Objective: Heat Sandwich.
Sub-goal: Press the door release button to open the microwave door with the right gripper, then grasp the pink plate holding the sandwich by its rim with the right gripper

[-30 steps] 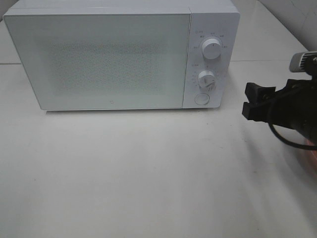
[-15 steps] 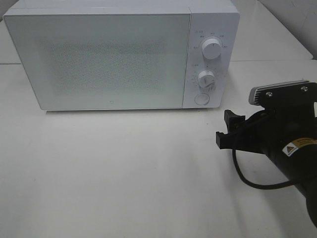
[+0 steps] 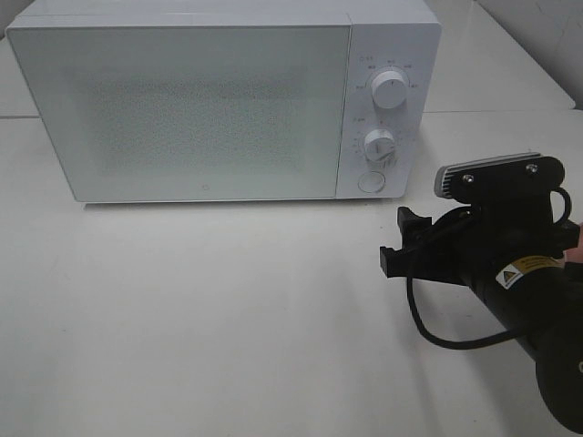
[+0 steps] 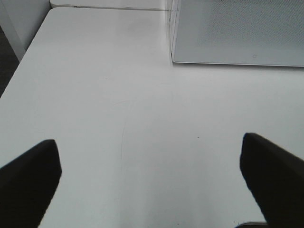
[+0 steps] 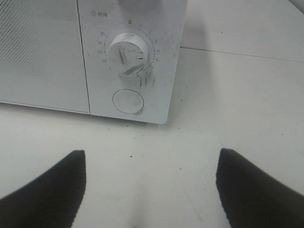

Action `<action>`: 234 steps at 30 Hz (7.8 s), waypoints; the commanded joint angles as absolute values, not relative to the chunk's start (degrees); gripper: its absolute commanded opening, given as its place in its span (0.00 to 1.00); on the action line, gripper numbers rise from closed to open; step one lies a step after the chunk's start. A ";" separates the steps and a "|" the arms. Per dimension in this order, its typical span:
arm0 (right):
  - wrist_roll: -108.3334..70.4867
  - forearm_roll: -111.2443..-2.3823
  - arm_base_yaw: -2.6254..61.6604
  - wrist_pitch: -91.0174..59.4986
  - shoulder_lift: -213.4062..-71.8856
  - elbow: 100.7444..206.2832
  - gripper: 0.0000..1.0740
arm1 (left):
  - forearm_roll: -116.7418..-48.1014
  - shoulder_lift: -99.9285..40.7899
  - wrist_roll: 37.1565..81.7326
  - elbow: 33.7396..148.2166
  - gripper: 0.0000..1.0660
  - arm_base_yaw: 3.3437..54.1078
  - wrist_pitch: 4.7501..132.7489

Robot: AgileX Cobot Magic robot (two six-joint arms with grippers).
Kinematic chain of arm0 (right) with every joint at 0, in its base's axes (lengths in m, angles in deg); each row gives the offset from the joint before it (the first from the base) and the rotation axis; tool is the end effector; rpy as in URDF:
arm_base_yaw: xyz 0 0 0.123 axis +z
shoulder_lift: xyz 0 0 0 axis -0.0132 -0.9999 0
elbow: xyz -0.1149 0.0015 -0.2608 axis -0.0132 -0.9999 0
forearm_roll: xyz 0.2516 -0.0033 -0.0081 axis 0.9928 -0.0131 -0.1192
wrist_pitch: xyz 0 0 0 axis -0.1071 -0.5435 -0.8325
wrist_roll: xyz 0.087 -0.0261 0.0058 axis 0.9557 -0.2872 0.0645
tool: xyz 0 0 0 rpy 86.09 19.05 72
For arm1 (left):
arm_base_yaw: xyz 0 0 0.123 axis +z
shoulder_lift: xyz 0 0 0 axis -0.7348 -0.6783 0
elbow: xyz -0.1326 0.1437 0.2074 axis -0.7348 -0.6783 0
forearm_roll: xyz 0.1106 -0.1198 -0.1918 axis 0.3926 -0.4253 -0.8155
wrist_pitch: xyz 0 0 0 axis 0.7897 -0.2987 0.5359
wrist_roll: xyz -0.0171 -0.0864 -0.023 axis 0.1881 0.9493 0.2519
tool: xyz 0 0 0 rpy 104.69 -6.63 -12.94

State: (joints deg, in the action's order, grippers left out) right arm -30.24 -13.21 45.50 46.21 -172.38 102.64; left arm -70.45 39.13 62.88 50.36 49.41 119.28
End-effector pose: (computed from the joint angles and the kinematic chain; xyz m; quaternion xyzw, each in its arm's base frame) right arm 0.2006 0.1183 0.1347 -0.0726 0.7885 -0.0113 0.6106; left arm -0.0080 -0.0040 0.2808 -0.0119 0.8514 -0.0117 0.5243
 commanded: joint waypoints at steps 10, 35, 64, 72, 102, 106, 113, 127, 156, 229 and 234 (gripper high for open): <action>-1.59 -13.04 45.67 47.35 -172.44 103.09 0.69 | -70.68 40.62 63.23 50.36 0.92 49.41 118.71; 60.23 -12.87 45.67 47.35 -172.44 103.09 0.69 | -70.68 40.62 63.23 50.36 0.92 49.41 118.71; 62.41 -13.27 45.50 43.05 -172.44 104.47 0.00 | -70.68 40.62 63.23 50.36 0.92 49.41 118.71; 61.72 -13.44 45.50 40.93 -174.79 108.59 0.00 | -70.68 40.62 63.23 50.36 0.92 49.41 118.71; 61.66 -23.47 34.73 31.88 -186.31 123.55 0.00 | -70.68 40.62 63.23 50.36 0.92 49.41 118.71; 61.66 -24.04 34.16 31.77 -187.34 125.10 0.00 | -70.68 40.62 63.23 50.36 0.92 49.41 118.71; 61.66 -23.75 34.16 31.25 -190.72 128.53 0.00 | -70.68 40.62 63.23 50.36 0.92 49.41 118.71; 60.23 -23.87 31.75 29.25 -193.64 133.35 0.00 | -70.68 40.22 63.23 50.36 0.92 49.41 118.71; 59.77 -23.58 29.52 35.49 -197.42 140.51 0.00 | -70.68 40.22 63.23 50.36 0.92 49.41 118.71; 51.52 -30.34 34.39 10.40 -179.72 124.75 0.02 | -70.68 40.22 63.23 50.36 0.92 49.41 118.71; 44.70 -34.41 34.16 2.95 -176.11 124.87 0.03 | -70.68 40.22 63.23 50.36 0.92 49.41 118.71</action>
